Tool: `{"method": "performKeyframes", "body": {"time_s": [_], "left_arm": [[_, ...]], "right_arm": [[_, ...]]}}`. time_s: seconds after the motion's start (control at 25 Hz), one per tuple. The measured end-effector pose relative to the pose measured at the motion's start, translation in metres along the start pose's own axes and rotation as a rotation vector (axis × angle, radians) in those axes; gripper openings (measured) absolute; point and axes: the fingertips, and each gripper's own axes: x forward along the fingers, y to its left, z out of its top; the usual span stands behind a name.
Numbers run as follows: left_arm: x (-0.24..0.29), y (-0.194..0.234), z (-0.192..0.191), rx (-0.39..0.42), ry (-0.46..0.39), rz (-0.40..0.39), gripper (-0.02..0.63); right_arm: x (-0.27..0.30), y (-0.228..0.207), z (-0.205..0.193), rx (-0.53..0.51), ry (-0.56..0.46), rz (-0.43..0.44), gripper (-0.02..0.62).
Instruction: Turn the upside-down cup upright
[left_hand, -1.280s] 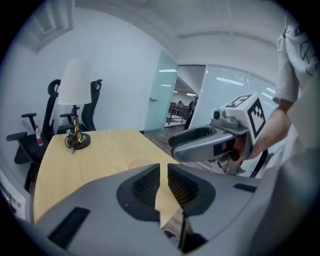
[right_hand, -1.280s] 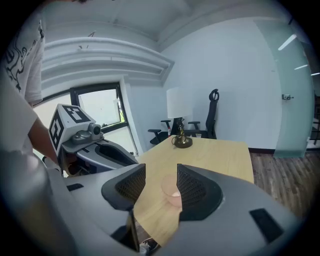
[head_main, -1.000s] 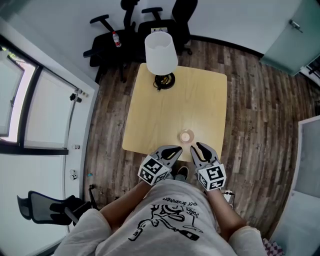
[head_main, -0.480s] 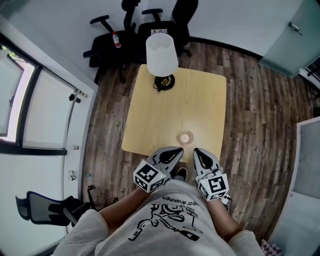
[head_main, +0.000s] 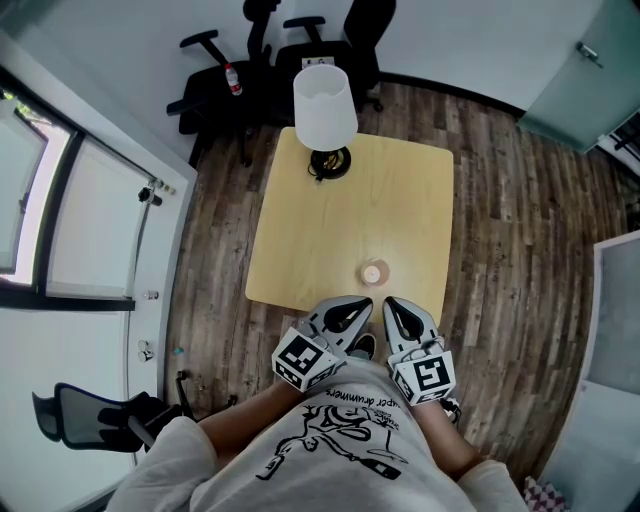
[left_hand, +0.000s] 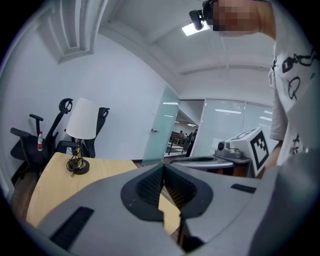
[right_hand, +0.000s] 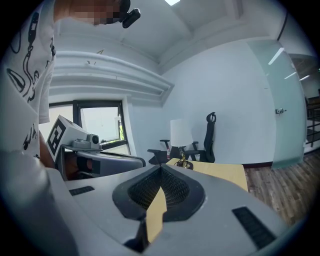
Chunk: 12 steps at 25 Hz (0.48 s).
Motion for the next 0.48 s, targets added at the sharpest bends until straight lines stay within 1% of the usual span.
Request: {"method": "performKeyframes", "body": {"time_s": [0.48], "left_arm": [[-0.0052,0.0026,-0.0012,-0.012,0.0,0.009,0.009]], "right_arm": [[-0.0015,0.0048,0.0003,-0.01,0.002,-0.008,0.023]]}}
